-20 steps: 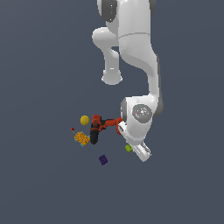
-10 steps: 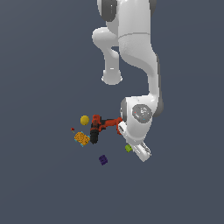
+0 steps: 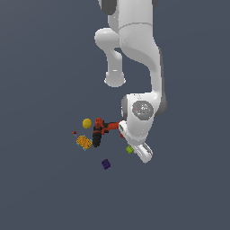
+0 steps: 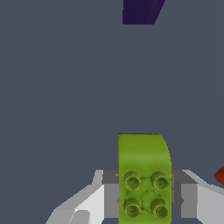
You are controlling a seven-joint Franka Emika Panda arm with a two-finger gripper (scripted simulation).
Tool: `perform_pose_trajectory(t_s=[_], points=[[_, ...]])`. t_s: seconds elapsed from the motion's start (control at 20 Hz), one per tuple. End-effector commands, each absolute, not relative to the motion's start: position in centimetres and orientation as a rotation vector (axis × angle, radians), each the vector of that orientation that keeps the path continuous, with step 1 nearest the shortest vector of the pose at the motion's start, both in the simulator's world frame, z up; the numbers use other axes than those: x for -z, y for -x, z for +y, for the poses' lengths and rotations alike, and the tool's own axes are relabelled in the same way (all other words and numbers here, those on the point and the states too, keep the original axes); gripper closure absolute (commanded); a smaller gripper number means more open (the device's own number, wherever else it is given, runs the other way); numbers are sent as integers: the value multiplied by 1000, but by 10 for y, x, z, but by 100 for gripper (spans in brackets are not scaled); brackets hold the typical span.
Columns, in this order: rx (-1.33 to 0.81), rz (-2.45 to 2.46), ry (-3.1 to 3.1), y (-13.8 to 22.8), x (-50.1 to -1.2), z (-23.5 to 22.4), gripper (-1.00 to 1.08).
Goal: Pick up a designated object from a clutter of objects.
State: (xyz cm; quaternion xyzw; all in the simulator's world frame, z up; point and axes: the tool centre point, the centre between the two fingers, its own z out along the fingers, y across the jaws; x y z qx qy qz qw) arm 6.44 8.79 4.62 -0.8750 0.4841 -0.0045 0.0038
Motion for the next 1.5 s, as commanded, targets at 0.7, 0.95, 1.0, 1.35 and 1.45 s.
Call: perform_pose_trajectory(t_s=[0.7, 0.95, 1.0, 1.35, 1.45], points=[[8, 1520, 2742, -44, -197, 9, 108], [6, 1520, 2742, -37, -253, -20, 108], [5, 1521, 2743, -36, -264, -26, 108], [2, 1522, 2744, -29, -340, -65, 108], [2, 1522, 2745, -27, -360, -76, 108]])
